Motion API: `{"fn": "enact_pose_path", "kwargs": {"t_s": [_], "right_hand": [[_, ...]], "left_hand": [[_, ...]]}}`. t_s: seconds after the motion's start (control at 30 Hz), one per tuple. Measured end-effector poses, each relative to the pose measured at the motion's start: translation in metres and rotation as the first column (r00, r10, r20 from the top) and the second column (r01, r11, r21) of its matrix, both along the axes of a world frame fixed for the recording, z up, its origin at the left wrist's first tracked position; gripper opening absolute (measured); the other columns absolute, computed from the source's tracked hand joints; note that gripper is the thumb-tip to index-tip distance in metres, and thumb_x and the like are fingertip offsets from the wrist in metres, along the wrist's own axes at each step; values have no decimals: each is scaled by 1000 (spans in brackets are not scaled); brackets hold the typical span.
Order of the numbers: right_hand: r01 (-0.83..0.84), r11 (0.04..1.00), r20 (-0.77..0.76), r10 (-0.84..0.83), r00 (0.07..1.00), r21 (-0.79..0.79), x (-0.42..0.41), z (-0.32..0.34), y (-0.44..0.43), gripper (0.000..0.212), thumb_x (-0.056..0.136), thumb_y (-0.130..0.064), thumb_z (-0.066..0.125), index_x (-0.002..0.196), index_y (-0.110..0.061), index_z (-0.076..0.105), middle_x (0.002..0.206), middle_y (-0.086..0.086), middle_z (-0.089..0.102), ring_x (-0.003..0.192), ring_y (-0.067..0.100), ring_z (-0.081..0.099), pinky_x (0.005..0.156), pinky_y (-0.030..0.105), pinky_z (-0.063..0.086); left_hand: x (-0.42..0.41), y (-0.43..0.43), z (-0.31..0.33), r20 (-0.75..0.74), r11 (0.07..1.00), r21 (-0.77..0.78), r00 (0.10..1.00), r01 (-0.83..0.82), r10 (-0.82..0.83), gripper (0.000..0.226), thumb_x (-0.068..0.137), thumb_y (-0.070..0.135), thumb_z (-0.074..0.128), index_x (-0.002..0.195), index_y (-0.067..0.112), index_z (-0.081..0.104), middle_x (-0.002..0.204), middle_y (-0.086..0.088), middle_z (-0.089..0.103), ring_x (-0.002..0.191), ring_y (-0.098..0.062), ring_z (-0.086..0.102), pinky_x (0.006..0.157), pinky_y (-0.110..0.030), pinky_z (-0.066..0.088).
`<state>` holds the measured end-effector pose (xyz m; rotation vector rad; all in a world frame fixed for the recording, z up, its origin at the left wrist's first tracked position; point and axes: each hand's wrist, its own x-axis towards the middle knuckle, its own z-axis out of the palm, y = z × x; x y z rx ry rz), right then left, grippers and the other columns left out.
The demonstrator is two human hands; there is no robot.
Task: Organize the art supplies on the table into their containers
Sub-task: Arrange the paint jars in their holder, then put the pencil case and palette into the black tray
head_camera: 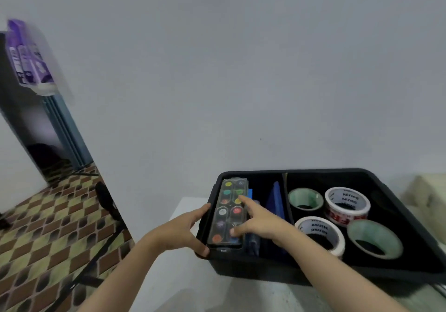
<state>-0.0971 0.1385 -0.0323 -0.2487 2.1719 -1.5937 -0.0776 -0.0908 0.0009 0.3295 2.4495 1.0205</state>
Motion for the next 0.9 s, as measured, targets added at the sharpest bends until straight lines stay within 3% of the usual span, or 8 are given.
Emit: {"fn": "enact_pose_path", "kwargs": {"t_s": [0.2, 0.3, 0.4, 0.5, 0.57, 0.67, 0.77, 0.9], "right_hand": [[-89, 991, 4, 89, 996, 97, 10, 3, -1, 114, 73, -24, 79, 149, -35, -5, 159, 5, 1, 143, 23, 19, 117, 39, 18], [-75, 991, -15, 78, 997, 115, 15, 7, 0, 110, 75, -27, 77, 150, -33, -3, 159, 1, 8, 142, 21, 21, 116, 36, 17], [12, 971, -172, 30, 985, 238, 29, 17, -1, 100, 76, -37, 75, 151, -30, 9, 149, -3, 35, 131, 15, 39, 106, 28, 31], [221, 857, -513, 58, 856, 465, 56, 26, 2, 71, 81, -52, 64, 143, -33, 34, 132, -6, 53, 118, 15, 51, 95, 34, 45], [309, 831, -670, 100, 736, 463, 75, 30, 11, 54, 88, -50, 55, 136, -28, 43, 128, -6, 57, 116, 16, 51, 94, 36, 45], [379, 827, -780, 108, 617, 414, 95, 30, 38, 44, 93, -44, 49, 131, -22, 51, 125, -5, 58, 116, 15, 49, 100, 33, 37], [485, 803, -850, 48, 525, 345, 110, 19, 80, 37, 89, -44, 46, 116, -23, 62, 116, -8, 62, 110, 11, 52, 102, 35, 36], [595, 725, -857, -12, 516, 348, 137, 3, 139, 33, 86, -45, 43, 104, -29, 65, 106, -16, 64, 102, 7, 57, 104, 41, 32]], "left_hand": [[1, 2, 3, 1, 1000, -7, 1000, 9, -9, 121, 53, 28, 83, 149, 28, 11, 151, 10, 25, 137, -7, 23, 112, -29, 28], [1, 4, 6, -5, 998, -56, 1000, 11, -11, 117, 57, 24, 84, 149, 28, 12, 150, 11, 26, 136, -7, 24, 110, -25, 27], [1, 10, 16, -25, 990, -138, 999, 21, -25, 107, 63, 17, 82, 148, 29, 17, 142, 13, 30, 130, -8, 30, 103, -22, 28], [3, 22, 27, -9, 982, -182, 999, 50, -52, 95, 63, 23, 78, 141, 33, 26, 133, 13, 38, 120, -8, 38, 90, -16, 36], [6, 32, 32, -32, 989, -148, 999, 15, -19, 67, 74, 24, 74, 128, 36, 35, 123, 12, 43, 113, -6, 40, 79, -11, 37], [10, 50, 34, -217, 980, -158, 973, -118, 82, 45, 82, 29, 68, 122, 30, 47, 119, 7, 53, 110, -8, 47, 82, -18, 38], [22, 78, 32, -435, 952, -191, 890, -239, 137, 45, 85, 26, 65, 127, 23, 50, 118, 2, 58, 91, -7, 51, 69, -15, 40], [46, 124, 24, -511, 991, -73, 858, -111, 58, 38, 87, 27, 65, 121, 37, 52, 121, 19, 48, 108, -1, 45, 92, -22, 37]]}}
